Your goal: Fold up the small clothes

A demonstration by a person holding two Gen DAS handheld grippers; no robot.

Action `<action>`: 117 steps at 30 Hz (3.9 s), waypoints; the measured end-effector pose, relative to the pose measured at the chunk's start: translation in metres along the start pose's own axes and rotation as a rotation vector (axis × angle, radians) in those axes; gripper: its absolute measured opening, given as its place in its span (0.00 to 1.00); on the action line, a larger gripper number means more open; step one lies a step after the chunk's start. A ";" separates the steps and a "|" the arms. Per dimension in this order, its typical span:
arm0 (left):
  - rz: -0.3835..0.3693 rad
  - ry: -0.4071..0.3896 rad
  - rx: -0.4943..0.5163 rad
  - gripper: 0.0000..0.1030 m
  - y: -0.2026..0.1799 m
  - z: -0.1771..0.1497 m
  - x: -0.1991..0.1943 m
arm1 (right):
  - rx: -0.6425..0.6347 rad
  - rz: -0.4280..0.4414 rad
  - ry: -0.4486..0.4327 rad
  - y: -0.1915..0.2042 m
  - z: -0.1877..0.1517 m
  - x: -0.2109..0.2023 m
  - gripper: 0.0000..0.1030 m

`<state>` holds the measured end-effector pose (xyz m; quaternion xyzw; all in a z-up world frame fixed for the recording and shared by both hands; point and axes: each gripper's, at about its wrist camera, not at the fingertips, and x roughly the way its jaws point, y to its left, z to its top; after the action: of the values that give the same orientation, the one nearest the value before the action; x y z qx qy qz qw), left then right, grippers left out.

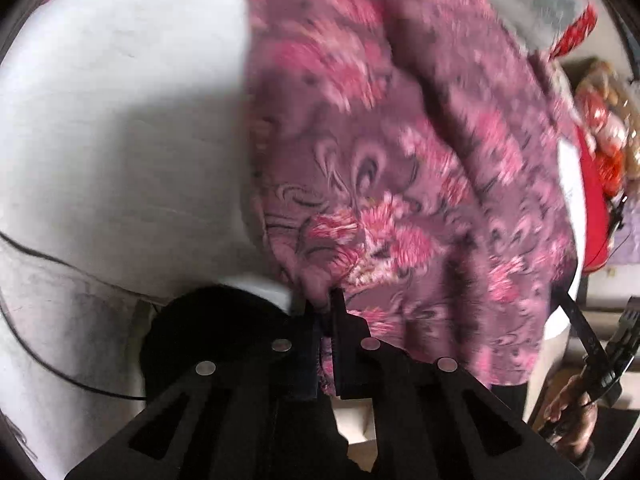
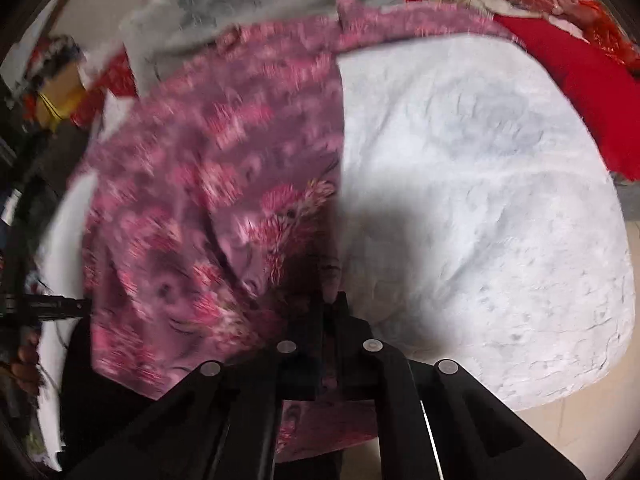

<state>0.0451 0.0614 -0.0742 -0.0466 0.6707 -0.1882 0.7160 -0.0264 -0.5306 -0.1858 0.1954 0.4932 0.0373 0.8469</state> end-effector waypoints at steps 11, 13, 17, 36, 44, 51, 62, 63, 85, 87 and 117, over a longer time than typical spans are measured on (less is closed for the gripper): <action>-0.093 -0.116 -0.162 0.03 0.042 -0.014 -0.110 | 0.182 0.219 -0.153 -0.028 0.033 -0.080 0.03; -0.087 -0.120 -0.158 0.04 0.041 -0.019 -0.119 | 0.215 0.244 -0.154 -0.030 0.032 -0.081 0.03; -0.008 -0.070 -0.137 0.04 0.046 -0.029 -0.118 | 0.241 0.222 -0.114 -0.036 0.025 -0.068 0.03; -0.055 0.041 -0.159 0.22 0.055 -0.033 -0.048 | 0.376 0.196 0.151 -0.068 -0.024 0.025 0.48; -0.129 -0.039 -0.240 0.04 0.064 -0.029 -0.082 | 0.347 0.362 0.042 -0.062 -0.013 -0.004 0.03; -0.089 -0.070 -0.189 0.04 0.052 -0.040 -0.111 | 0.345 0.448 -0.131 -0.062 0.010 -0.080 0.03; 0.113 -0.037 -0.210 0.04 0.065 -0.036 -0.087 | 0.408 0.137 0.127 -0.088 -0.020 -0.005 0.08; 0.119 -0.068 -0.183 0.05 0.058 -0.030 -0.093 | 0.379 0.110 0.099 -0.084 -0.011 -0.011 0.08; 0.126 -0.125 0.103 0.45 -0.081 0.064 0.005 | 0.555 0.161 -0.286 -0.151 0.157 -0.014 0.38; 0.106 -0.122 0.098 0.45 -0.080 0.068 0.004 | 0.696 0.115 -0.349 -0.204 0.174 -0.018 0.38; 0.091 -0.310 -0.033 0.50 -0.082 0.213 0.026 | 0.899 -0.172 -0.601 -0.306 0.291 -0.017 0.08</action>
<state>0.2373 -0.0624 -0.0522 -0.0564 0.5565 -0.1348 0.8179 0.1725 -0.9022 -0.1570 0.4990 0.2109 -0.3041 0.7836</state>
